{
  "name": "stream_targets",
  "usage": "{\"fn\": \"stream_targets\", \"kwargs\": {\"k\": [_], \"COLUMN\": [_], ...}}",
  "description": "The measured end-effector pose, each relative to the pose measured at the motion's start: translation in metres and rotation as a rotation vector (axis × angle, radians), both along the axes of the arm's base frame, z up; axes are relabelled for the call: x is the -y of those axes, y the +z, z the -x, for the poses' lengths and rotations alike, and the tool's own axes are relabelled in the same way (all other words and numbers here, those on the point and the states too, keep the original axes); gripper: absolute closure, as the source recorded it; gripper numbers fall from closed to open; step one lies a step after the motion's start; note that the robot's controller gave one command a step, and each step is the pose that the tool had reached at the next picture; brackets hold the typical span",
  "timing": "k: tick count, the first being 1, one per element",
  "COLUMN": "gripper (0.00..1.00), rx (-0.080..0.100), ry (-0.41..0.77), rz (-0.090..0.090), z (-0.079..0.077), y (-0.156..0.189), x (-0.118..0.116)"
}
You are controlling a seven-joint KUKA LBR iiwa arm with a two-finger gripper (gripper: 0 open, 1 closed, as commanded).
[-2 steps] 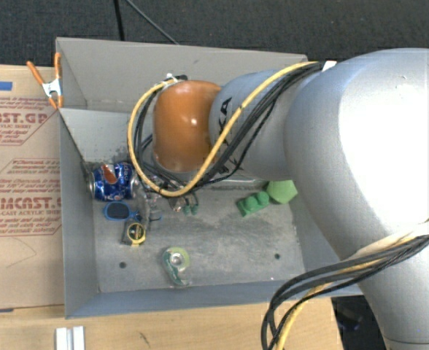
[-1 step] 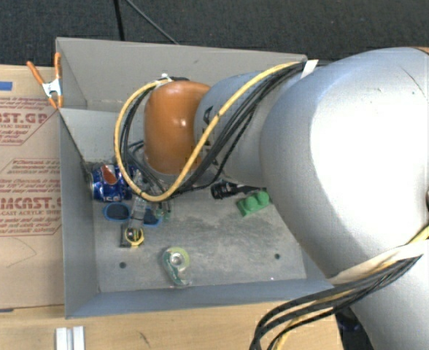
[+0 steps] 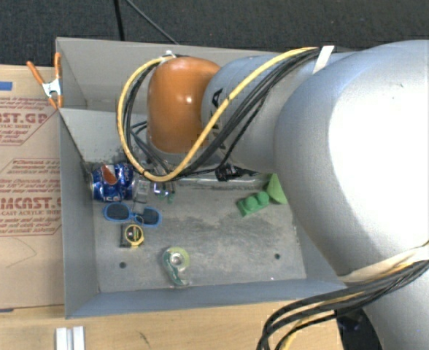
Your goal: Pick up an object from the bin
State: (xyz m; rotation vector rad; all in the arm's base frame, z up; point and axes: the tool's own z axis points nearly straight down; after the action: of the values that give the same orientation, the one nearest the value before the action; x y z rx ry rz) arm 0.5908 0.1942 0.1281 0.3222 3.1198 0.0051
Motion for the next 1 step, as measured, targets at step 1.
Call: {"fn": "stream_targets", "kwargs": {"k": [1], "gripper": [0.00], "rx": [-0.004], "ry": [0.000], "rz": [0.001], "z": [0.0013], "y": [-0.0022], "x": [0.0005]}}
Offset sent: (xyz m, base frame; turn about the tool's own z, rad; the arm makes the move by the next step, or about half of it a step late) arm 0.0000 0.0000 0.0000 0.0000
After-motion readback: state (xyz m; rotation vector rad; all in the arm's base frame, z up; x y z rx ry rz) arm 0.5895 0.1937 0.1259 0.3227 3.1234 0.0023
